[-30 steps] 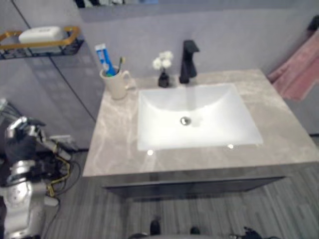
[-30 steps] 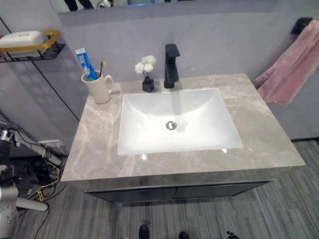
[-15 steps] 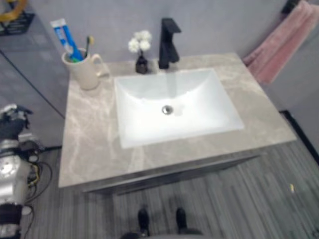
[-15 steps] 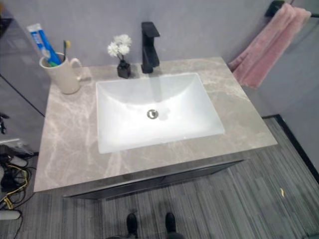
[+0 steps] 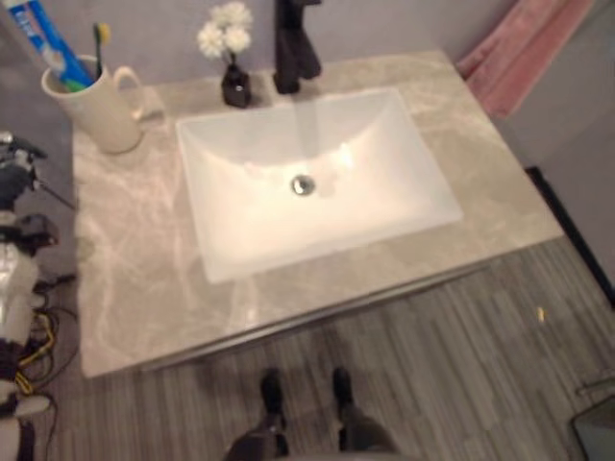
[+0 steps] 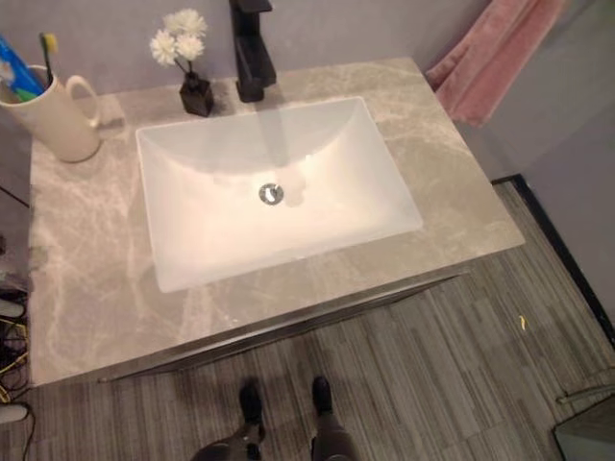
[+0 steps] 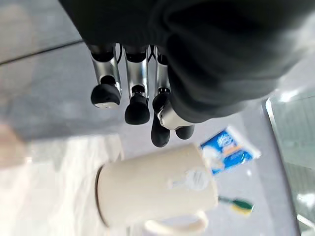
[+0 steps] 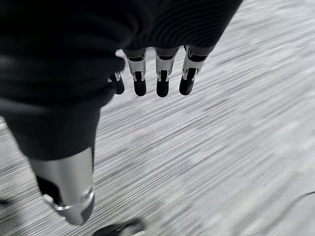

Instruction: Put brush and paste in cup on sink, flatten towel.

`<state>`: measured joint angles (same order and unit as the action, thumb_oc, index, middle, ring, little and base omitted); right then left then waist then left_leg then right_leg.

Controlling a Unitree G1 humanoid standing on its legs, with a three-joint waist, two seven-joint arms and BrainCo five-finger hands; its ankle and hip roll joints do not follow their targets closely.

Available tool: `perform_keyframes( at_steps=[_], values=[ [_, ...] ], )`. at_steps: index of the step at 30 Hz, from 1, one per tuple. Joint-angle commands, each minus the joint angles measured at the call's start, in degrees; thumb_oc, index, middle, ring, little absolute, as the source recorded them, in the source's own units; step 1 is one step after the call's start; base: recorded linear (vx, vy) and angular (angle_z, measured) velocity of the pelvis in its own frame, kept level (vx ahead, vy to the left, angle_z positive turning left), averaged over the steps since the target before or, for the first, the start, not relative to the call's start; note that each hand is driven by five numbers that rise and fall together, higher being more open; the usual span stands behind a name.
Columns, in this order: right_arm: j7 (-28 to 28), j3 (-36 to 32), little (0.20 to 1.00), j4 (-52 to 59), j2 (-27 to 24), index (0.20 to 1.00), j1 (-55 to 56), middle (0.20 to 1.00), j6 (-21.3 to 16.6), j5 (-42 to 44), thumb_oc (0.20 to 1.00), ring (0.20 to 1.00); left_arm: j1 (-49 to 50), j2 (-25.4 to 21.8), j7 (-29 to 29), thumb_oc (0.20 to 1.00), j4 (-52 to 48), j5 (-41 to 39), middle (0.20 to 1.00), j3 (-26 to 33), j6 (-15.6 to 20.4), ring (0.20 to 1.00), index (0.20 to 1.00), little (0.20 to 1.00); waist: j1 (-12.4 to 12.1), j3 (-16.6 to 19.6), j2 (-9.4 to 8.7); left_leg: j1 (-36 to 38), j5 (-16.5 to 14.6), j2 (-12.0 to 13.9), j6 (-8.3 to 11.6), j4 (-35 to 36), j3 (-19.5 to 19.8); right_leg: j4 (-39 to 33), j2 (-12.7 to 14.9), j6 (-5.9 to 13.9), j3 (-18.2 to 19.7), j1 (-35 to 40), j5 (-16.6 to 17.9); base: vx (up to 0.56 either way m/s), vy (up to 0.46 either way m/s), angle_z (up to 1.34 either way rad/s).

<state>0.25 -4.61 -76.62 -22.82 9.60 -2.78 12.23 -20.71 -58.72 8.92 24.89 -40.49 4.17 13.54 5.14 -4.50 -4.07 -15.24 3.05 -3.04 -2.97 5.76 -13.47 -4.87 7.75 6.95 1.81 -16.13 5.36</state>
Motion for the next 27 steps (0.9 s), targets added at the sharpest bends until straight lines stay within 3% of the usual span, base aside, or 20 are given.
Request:
perform_keyframes(
  at_steps=[1,27],
  values=[
    [-0.04,-0.62,1.0,-3.61,-4.15,1.0,1.18,1.0,1.03,0.52,1.0,1.0,-3.49,-1.78,1.56,0.2,1.4,2.02,0.2,3.1,2.04,0.2,0.2,0.2,0.1,-0.61,2.62,0.21,-3.74,0.68,0.56,-0.76,5.55,-0.13,2.47,4.17,-2.46,6.61,5.86,0.0,0.0,0.0],
    [-0.79,-0.7,1.0,-5.92,-8.01,1.0,-4.42,1.0,2.14,1.56,1.0,1.0,-17.34,-2.36,2.97,0.2,5.74,3.44,0.2,-6.19,1.14,0.2,0.2,0.2,0.59,-2.73,2.37,-4.65,-2.62,1.39,0.93,-0.76,5.0,-0.13,1.7,4.0,-1.64,0.77,5.87,0.0,0.001,-0.01]
  ],
)
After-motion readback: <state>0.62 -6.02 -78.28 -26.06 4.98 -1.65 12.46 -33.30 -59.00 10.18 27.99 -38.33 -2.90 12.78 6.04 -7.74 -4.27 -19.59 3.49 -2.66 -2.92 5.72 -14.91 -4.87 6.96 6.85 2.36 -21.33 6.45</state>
